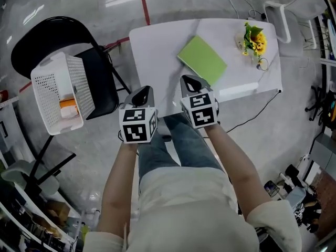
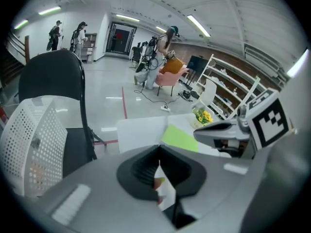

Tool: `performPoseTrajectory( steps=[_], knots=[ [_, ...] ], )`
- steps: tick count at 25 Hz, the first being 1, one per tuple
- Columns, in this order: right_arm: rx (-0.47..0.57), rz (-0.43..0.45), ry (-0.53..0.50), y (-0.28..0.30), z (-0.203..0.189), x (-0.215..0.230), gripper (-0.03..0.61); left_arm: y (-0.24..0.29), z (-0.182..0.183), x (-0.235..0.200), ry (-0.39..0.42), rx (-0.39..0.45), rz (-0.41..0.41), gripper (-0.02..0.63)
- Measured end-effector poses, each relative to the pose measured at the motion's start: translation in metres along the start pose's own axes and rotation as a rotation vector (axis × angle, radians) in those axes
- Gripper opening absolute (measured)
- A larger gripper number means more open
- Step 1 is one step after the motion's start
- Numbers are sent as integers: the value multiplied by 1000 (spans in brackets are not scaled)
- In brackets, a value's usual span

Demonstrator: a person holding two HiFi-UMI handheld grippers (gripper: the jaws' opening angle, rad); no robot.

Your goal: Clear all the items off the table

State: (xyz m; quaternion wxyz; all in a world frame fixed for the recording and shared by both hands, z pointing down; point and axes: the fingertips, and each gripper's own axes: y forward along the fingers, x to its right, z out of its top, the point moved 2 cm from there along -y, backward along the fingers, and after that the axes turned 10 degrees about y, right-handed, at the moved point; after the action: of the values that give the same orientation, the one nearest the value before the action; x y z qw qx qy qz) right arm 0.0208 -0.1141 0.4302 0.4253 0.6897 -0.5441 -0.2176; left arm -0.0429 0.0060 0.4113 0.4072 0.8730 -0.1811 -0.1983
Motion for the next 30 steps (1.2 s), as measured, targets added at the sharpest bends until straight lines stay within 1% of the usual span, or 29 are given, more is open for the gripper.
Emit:
performPoseTrajectory(
  steps=[5,8,12,20,26,30],
  knots=[
    [12,-47,105,-4,-19,44,0,31,4,24,61,-15,-31,9],
    [12,-84,143,-1,-33,71,0,52,8,36,91,-20,-44,9],
    [20,-124,180,4,-53,102,0,86,10,50,110,-29,-62,9],
    [44,-186,300,14,-97,154,0,154,3,67,133,-49,-64,9],
    [33,-220,376,27,-139,184,0,197,-8,76,170,-68,-76,9],
    [32,-226,406,34,-154,203,0,225,-11,81,190,-80,-60,9]
  ],
)
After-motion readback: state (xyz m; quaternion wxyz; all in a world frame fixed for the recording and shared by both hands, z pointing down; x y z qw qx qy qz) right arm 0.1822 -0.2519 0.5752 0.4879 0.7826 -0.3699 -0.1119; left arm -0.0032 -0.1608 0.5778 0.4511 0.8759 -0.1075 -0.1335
